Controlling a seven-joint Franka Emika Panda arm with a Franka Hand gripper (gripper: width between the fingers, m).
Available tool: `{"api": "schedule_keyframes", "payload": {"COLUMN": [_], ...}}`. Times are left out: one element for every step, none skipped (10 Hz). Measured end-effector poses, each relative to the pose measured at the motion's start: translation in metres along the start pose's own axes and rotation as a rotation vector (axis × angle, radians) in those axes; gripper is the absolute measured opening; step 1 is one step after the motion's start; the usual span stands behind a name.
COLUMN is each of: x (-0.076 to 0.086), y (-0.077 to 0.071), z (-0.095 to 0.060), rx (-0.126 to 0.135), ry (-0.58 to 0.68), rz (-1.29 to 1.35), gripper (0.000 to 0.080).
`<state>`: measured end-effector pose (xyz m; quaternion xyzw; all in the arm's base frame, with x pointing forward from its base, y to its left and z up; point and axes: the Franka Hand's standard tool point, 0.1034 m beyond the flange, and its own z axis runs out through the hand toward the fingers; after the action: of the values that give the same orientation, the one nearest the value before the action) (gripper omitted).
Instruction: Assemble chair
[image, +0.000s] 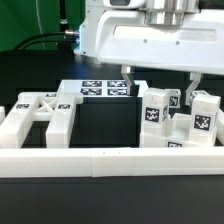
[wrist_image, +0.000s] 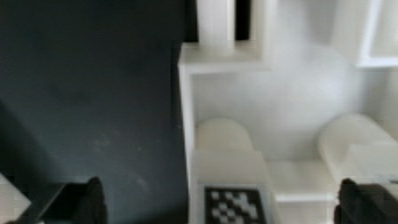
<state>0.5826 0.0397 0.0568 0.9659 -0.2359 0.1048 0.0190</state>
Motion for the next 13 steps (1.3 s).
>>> {"api": "schedule_keyframes", "payload": {"x": [-0.001,-0.002,-0.003,-0.005,-0.007,-0.009,-0.008,-0.007,-0.006,-0.006,-0.006,-0.007,-0.007], "y": [0.001,0.004,0.005,0.006,0.007,0.009,0.011,0.013,0.014,0.014,0.014,0.014,0.013], "z": [0.007,0.013,0.018,0.023,0.027,0.031,0.032,0.032,0.032,0.032,0.032,0.032,0.032], "rx": [-0.001,-0.007,-0.011,-0.013,-0.018,-0.024,-0.026,-0.026,-0.027,-0.027,-0.027,-0.027,-0.027], "ry": [0.018,0.026,0.032,0.04,0.039,0.036,0.035,0.035,0.036,0.037,0.037,0.037,0.037], "rz": [-0.005,-0.008,-0.011,-0.014,-0.018,-0.019,-0.018,-0.022,-0.025,-0.025,-0.026,-0.027,-0.028], "gripper": [0.0649,0.0649,0.0649,0.0649,0.0649,0.0649,0.0649,0.0649,0.0649,0.0617,0.0617,0.0444,0.0261]}}
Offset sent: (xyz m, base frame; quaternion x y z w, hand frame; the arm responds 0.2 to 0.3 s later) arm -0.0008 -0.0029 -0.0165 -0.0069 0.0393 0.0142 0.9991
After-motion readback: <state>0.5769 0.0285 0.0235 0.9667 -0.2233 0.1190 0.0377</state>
